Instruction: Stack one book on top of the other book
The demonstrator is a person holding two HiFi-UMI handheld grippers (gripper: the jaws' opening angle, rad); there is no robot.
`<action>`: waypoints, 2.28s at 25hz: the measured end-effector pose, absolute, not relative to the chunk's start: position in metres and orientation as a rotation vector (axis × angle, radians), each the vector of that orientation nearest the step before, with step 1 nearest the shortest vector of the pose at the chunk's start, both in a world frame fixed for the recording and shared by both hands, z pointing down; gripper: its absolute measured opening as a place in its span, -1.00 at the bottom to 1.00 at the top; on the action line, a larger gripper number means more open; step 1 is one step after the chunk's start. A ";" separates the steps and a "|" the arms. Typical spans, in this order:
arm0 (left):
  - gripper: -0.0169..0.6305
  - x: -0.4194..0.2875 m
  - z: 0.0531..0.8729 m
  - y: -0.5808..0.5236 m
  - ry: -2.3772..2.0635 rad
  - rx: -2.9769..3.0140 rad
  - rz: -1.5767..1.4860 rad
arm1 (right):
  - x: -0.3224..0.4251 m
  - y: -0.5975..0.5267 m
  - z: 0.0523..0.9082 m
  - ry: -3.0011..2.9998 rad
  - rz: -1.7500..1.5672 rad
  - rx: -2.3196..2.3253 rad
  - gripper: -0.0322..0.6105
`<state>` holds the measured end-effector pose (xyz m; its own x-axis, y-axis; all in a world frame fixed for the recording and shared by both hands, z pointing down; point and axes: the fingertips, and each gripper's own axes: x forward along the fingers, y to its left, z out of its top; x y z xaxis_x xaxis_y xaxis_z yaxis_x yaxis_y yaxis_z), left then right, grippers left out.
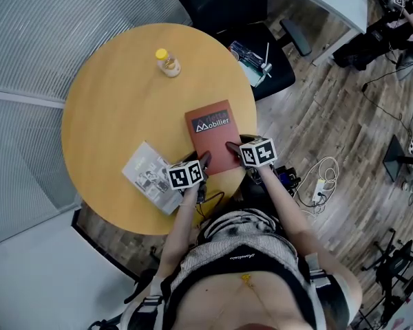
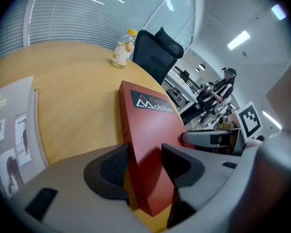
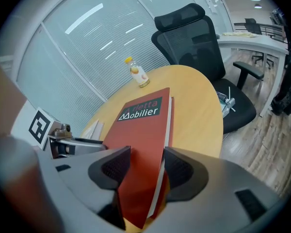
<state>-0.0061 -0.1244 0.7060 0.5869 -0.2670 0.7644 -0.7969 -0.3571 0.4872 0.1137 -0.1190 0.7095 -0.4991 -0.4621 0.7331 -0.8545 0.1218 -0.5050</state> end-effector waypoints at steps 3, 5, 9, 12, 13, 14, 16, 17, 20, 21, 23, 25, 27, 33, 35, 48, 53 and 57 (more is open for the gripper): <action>-0.29 -0.007 0.707 -0.125 -0.861 1.900 0.707 | 0.114 -0.120 0.711 -2.009 1.324 1.283 -0.20; -0.29 -0.007 0.707 -0.124 -0.867 1.905 0.708 | 0.115 -0.120 0.710 -2.005 1.315 1.291 -0.20; -0.29 -0.007 0.707 -0.124 -0.885 1.901 0.709 | 0.114 -0.120 0.709 -2.003 1.313 1.296 -0.20; -0.29 -0.007 0.707 -0.124 -0.893 1.894 0.710 | 0.114 -0.119 0.712 -2.002 1.323 1.297 -0.20; -0.29 -0.007 0.707 -0.124 -0.894 1.895 0.710 | 0.114 -0.119 0.713 -1.999 1.324 1.299 -0.20; -0.29 -0.007 0.708 -0.124 -0.896 1.897 0.710 | 0.115 -0.119 0.713 -1.996 1.325 1.302 -0.20; -0.29 -0.008 0.708 -0.125 -0.899 1.904 0.705 | 0.115 -0.119 0.713 -1.994 1.326 1.307 -0.20; -0.29 -0.008 0.707 -0.125 -0.899 1.905 0.701 | 0.115 -0.119 0.713 -1.994 1.328 1.308 -0.20; -0.29 -0.008 0.708 -0.126 -0.904 1.897 0.697 | 0.115 -0.120 0.713 -1.996 1.326 1.312 -0.20; -0.29 -0.008 0.708 -0.126 -0.906 1.894 0.699 | 0.115 -0.120 0.714 -1.996 1.325 1.313 -0.20; -0.29 -0.007 0.708 -0.125 -0.910 1.894 0.699 | 0.115 -0.120 0.714 -1.995 1.325 1.317 -0.20; -0.29 -0.007 0.706 -0.124 -0.918 1.903 0.698 | 0.115 -0.119 0.713 -1.993 1.323 1.325 -0.20; -0.29 -0.008 0.705 -0.125 -0.932 1.915 0.698 | 0.114 -0.119 0.712 -1.991 1.318 1.333 -0.20; -0.30 -0.008 0.703 -0.120 -0.954 1.896 0.719 | 0.112 -0.117 0.711 -1.980 1.310 1.343 -0.21; -0.31 -0.009 0.700 -0.119 -0.959 1.894 0.725 | 0.112 -0.116 0.708 -1.967 1.302 1.342 -0.21; -0.32 -0.007 0.634 -0.124 -1.026 1.973 0.644 | 0.117 -0.124 0.637 -2.095 1.148 1.380 -0.22; -0.32 0.000 0.603 -0.120 -1.049 2.024 0.592 | 0.123 -0.121 0.606 -2.114 1.103 1.399 -0.22; -0.33 0.001 0.581 -0.116 -1.072 2.040 0.553 | 0.124 -0.117 0.582 -2.128 1.062 1.399 -0.22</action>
<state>0.0012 -0.1156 0.5811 0.5551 -0.5059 0.6603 -0.8313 -0.3650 0.4192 0.1241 -0.1172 0.5816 -0.4323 -0.6101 0.6640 -0.8974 0.2192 -0.3830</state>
